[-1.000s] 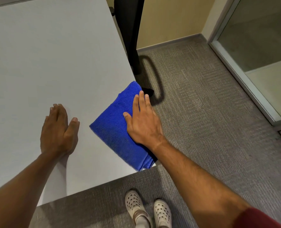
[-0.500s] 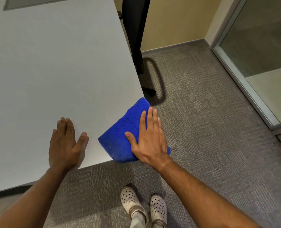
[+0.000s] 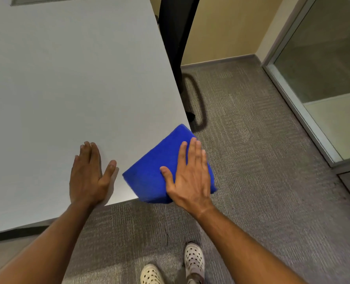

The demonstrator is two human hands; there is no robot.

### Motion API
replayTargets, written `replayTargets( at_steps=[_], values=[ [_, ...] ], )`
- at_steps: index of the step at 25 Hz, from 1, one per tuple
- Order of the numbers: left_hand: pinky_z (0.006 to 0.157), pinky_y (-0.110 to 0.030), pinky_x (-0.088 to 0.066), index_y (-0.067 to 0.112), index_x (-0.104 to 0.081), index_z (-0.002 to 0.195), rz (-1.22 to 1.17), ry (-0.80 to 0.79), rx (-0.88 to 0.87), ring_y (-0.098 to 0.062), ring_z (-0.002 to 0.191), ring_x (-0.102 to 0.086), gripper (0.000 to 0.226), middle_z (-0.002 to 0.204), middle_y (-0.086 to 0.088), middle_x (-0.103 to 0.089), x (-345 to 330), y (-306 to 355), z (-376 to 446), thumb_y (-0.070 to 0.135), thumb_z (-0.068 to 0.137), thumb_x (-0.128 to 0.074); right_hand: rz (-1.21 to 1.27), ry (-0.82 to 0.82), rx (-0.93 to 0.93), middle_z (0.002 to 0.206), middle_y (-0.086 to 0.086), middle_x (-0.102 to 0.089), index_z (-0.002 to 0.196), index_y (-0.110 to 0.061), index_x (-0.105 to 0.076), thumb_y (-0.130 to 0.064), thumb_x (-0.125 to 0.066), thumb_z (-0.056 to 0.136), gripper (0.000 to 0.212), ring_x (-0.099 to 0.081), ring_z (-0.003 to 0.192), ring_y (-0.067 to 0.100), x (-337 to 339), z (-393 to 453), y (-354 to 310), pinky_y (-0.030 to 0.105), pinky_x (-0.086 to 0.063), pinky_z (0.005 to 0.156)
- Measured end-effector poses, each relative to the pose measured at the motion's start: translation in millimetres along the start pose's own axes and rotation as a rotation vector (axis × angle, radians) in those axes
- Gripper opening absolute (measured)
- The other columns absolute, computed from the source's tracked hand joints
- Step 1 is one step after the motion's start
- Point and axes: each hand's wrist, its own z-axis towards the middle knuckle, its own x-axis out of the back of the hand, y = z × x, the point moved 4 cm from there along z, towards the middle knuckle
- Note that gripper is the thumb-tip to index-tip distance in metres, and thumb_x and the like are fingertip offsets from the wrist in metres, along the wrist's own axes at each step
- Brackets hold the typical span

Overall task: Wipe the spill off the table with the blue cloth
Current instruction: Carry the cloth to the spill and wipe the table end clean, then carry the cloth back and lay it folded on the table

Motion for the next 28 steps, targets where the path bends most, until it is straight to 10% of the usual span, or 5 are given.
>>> replayTargets(
  at_steps=[16,22,28],
  values=[
    [0.121,-0.030,-0.006,0.017,-0.020,0.156,-0.468,-0.102,-0.015,-0.008,0.150,-0.003,0.082,0.165,-0.002,-0.012,20.2,-28.4,-17.4,0.055,0.088,-0.043,0.086,-0.172,-0.196,0.164,0.024,0.008,0.156,-0.004,0.004,-0.059,-0.020,0.096,0.085,0.010,0.153,0.035,-5.0,-34.1,-110.7,0.043,0.005,0.122],
    [0.105,-0.037,-0.039,0.014,-0.057,0.134,-0.236,-0.084,-0.026,-0.025,0.125,-0.050,0.059,0.135,-0.007,-0.057,37.5,-19.5,-21.7,0.047,0.085,-0.053,0.115,-0.204,0.034,0.163,0.016,-0.020,0.156,-0.008,-0.021,-0.021,-0.041,0.102,0.059,-0.021,0.150,0.031,21.6,13.9,-83.3,0.039,-0.018,0.122],
    [0.093,-0.034,-0.045,0.016,-0.067,0.116,-0.212,-0.085,-0.017,-0.021,0.105,-0.057,0.028,0.112,-0.002,-0.065,43.7,-15.4,-19.8,0.025,0.091,-0.058,-0.011,-0.296,0.258,0.128,0.009,-0.061,0.128,-0.009,-0.059,-0.002,-0.056,0.090,0.038,-0.056,0.116,0.027,33.1,52.6,-84.5,0.035,-0.049,0.097]
  ],
)
